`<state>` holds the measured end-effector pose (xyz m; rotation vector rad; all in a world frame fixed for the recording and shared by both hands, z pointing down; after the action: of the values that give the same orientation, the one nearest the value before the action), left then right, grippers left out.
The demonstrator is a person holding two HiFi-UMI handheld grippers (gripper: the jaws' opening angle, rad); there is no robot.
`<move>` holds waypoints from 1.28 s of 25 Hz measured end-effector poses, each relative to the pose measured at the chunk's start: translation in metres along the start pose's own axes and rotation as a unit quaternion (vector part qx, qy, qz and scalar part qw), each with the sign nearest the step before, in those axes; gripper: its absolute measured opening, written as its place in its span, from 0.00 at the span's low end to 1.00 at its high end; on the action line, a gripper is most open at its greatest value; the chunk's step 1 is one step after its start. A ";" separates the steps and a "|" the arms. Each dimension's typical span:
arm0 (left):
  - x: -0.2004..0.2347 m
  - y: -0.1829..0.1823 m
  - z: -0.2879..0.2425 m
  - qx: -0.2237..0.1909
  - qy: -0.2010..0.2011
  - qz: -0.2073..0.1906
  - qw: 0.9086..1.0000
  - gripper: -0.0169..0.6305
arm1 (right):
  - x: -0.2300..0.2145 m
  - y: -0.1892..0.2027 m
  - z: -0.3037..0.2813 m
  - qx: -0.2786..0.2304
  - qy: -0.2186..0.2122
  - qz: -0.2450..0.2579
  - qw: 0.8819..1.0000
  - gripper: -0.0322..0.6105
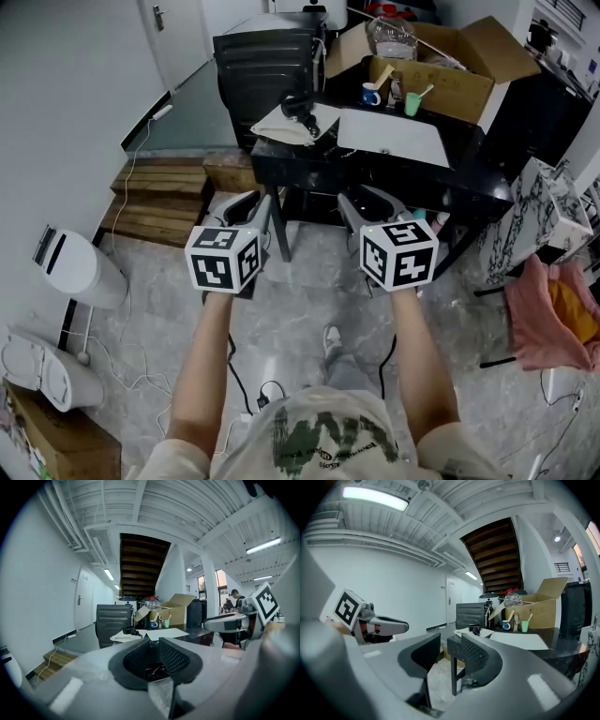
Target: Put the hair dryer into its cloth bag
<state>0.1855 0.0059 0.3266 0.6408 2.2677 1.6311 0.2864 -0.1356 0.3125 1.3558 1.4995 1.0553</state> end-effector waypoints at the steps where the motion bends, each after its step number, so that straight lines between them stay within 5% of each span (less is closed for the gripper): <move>1: 0.003 -0.001 -0.005 0.000 -0.003 0.000 1.000 0.14 | -0.003 -0.001 -0.005 0.001 -0.002 0.000 1.000 0.28; 23: 0.066 -0.050 -0.168 -0.001 -0.014 0.034 0.999 0.40 | -0.115 -0.033 -0.158 0.029 -0.053 -0.006 0.998 0.54; 32: 0.091 -0.064 -0.209 0.003 -0.054 0.036 0.998 0.47 | -0.156 -0.044 -0.198 0.033 -0.069 -0.012 0.997 0.58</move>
<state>-0.0024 -0.1377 0.3378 0.8011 2.1968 1.5807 0.0948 -0.3039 0.3368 1.4223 1.4554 0.8854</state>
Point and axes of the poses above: the fingertips, and each gripper's own axes: z backward along the fingers, x to its left, y out of its underside, the point moved 2 cm from there along z, backward along the fingers, and after that the axes turned 6 degrees about x, right-handed, at the moved point
